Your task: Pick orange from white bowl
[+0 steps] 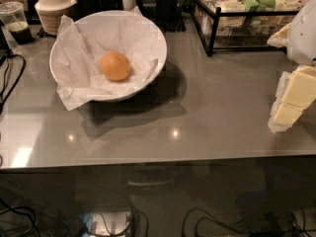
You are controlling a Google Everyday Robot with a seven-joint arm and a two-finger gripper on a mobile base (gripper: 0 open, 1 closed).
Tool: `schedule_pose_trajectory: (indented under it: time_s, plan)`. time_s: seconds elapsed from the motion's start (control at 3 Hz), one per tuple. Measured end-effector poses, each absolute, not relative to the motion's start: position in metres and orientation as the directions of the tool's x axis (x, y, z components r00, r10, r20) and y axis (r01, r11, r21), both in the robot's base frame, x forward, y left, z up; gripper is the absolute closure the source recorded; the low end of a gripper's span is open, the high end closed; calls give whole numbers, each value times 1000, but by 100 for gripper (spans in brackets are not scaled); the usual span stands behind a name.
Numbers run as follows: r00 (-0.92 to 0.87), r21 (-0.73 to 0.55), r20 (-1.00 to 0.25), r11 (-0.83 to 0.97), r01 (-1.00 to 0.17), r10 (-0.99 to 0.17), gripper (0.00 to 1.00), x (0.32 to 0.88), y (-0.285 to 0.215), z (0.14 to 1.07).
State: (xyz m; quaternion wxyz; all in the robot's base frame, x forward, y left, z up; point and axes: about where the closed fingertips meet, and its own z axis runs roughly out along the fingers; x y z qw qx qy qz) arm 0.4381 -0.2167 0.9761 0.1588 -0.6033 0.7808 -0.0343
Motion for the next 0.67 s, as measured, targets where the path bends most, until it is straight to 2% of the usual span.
schedule_pose_trajectory:
  time_s: [0.67]
  plan:
    - [-166,-257,-221,222,-941,-961,0,445,-199,980]
